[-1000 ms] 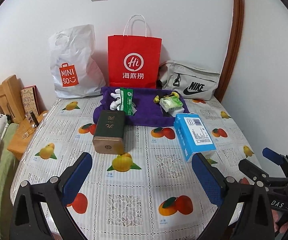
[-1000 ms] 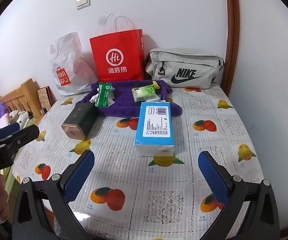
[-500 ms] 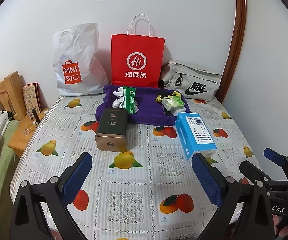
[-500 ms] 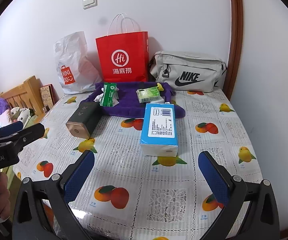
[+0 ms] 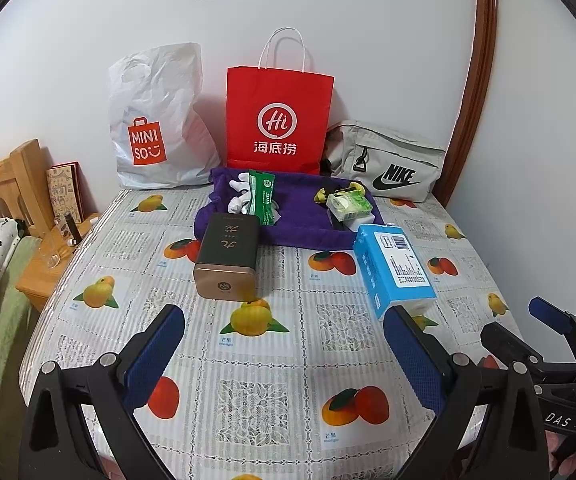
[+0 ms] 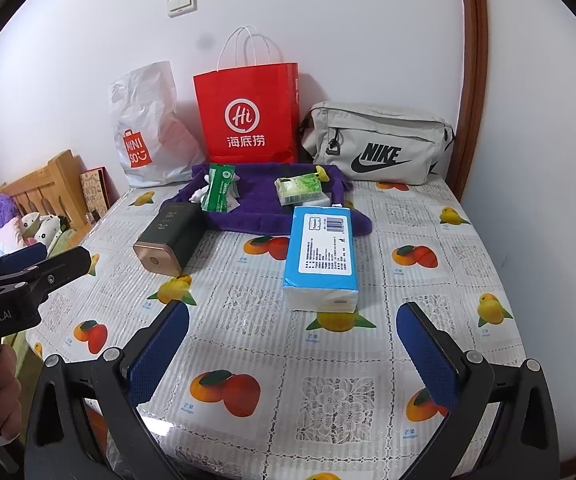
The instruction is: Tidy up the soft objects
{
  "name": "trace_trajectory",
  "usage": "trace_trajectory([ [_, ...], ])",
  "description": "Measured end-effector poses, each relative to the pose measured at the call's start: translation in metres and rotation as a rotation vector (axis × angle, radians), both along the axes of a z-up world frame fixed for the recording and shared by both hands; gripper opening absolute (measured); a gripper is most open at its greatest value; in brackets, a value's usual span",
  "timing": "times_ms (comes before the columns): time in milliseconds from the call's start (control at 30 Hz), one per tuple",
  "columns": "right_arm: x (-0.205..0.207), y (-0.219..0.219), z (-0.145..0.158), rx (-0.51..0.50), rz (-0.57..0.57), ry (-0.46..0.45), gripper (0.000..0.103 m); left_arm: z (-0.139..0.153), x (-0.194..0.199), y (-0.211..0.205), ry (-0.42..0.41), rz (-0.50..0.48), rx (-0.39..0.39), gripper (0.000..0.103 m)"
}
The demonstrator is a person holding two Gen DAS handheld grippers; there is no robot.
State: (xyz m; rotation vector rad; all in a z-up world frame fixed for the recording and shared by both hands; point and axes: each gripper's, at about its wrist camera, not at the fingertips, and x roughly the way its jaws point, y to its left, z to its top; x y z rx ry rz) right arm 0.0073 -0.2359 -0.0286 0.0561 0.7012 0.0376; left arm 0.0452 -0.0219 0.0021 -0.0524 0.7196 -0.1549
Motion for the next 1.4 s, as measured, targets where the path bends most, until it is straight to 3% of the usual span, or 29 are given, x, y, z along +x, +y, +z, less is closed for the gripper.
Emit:
trace_trajectory([
  [1400,-0.0017,-0.0011,0.004,-0.004,0.001,-0.01,0.102,-0.0002,-0.0009,-0.0003,0.0,0.006,-0.001,0.101],
])
